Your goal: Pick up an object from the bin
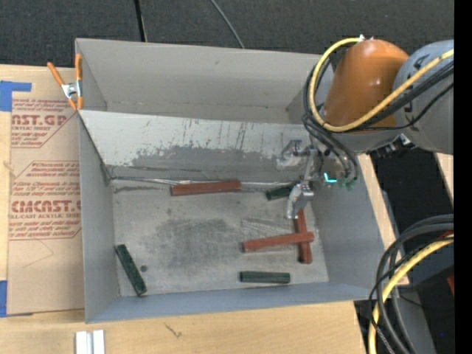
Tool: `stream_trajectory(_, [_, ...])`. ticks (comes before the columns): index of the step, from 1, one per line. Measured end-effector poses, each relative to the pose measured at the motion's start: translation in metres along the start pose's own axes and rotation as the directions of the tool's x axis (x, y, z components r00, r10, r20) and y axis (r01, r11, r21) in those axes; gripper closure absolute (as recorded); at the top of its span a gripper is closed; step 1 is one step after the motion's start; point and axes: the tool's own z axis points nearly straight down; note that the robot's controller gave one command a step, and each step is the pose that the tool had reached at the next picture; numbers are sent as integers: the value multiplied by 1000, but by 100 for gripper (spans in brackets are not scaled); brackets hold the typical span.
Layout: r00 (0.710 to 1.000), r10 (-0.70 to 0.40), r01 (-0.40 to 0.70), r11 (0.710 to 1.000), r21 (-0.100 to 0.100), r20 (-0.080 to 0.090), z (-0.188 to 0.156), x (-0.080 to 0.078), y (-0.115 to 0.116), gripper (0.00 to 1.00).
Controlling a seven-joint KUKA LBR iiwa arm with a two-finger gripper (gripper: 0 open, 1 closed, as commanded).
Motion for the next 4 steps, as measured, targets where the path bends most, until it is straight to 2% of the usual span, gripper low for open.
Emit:
stream_trajectory(1, [1000, 0, 0, 1000, 1, 8, -5, -2, 0, 0])
stream_trajectory(2, [999, -47, 47, 999, 2, 13, 44, 27, -9, 0])
stream_trajectory(3, [997, 77, -77, 997, -1, 7, 107, 71, -8, 100])
stream_trajectory(4, [997, 77, -77, 997, -1, 7, 107, 71, -8, 100])
